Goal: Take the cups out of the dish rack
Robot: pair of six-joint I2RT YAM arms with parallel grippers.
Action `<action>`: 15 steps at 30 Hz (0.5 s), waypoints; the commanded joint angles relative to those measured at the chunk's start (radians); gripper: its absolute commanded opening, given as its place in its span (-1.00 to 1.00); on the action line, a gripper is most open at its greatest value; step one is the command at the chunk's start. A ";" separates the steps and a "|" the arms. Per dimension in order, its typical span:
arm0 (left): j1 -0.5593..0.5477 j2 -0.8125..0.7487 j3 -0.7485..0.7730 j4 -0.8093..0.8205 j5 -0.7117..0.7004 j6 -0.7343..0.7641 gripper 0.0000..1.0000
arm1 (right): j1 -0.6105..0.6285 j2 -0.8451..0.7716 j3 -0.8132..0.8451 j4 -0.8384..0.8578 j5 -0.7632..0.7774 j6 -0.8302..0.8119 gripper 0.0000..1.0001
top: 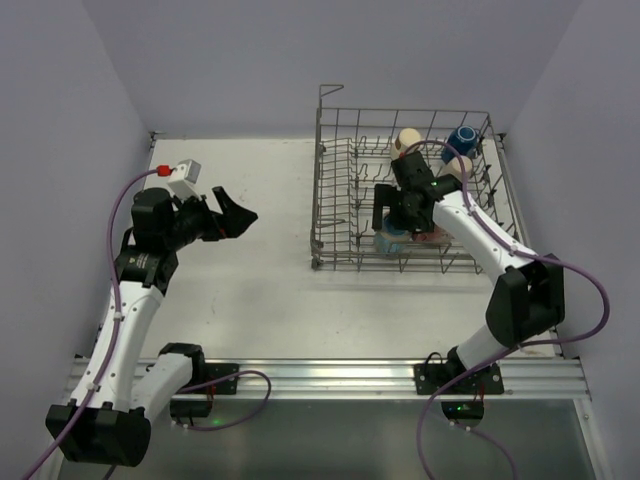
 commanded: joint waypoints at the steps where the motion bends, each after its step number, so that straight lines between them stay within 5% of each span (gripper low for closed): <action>1: 0.007 0.005 -0.005 0.034 0.024 0.016 0.98 | 0.009 0.018 -0.011 0.007 0.052 0.020 0.98; 15: 0.007 0.009 -0.001 0.026 0.024 0.030 0.98 | 0.038 0.096 0.027 -0.017 0.117 0.062 0.98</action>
